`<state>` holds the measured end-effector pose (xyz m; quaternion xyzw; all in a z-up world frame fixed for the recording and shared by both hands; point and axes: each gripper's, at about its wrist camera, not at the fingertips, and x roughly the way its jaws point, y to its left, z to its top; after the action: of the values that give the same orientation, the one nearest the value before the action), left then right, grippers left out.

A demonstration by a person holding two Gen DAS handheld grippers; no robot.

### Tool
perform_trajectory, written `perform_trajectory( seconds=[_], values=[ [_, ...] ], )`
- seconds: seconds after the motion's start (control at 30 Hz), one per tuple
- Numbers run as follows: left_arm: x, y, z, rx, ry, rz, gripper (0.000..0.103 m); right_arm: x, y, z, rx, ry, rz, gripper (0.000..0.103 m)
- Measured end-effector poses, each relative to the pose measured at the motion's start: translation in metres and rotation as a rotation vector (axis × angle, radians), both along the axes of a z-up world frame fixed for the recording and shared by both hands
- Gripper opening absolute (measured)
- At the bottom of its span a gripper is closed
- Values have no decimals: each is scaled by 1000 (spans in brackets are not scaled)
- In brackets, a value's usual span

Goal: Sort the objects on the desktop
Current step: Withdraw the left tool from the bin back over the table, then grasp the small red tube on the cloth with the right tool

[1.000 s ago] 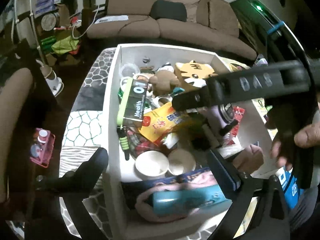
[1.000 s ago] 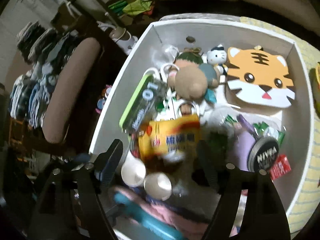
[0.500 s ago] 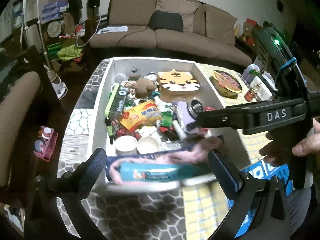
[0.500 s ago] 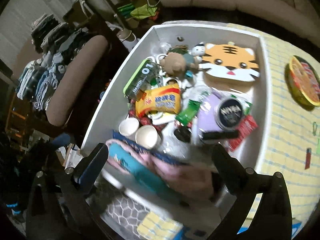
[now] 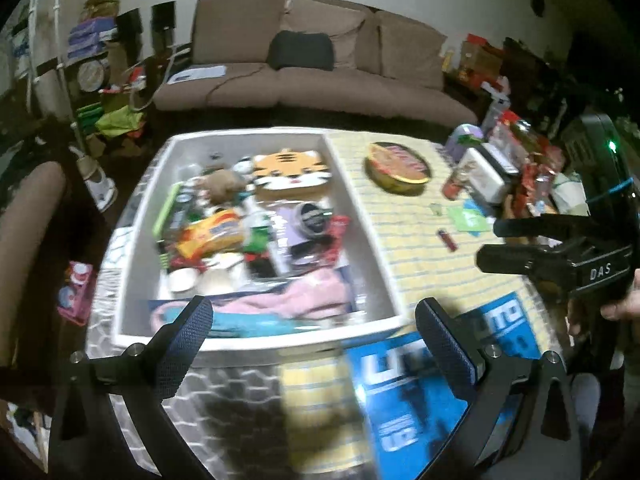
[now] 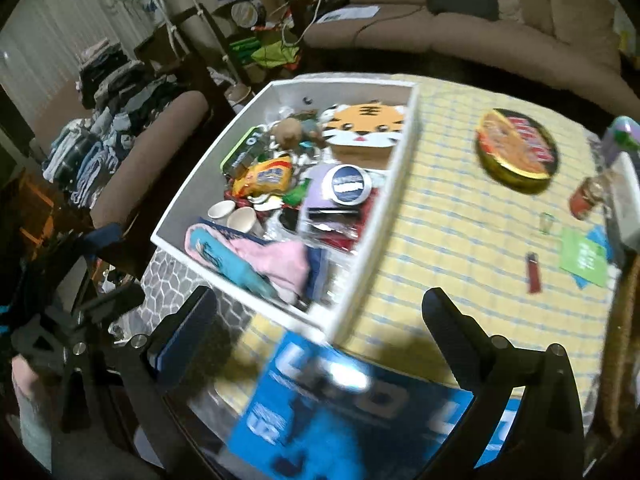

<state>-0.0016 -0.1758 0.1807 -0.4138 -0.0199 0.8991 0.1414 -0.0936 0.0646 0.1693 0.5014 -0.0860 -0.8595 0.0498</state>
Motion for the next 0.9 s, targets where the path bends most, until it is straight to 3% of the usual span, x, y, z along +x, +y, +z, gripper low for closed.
perform_trajectory(
  seconds=[0.27,0.57,0.7,0.9],
  values=[
    [-11,99,-2,-16,-12,-123,103,68,107,19,2,45,-124,103],
    [-45,186,-37,47,-98,-215,103,108,205,1,-97,92,-270,103],
    [-69,211,-61,67,-158,-198,103,108,226,-19,-104,109,-313,93],
    [-121,233,-89,160,-238,-147,103,88,239,-64,-83,103,-297,67]
  ],
)
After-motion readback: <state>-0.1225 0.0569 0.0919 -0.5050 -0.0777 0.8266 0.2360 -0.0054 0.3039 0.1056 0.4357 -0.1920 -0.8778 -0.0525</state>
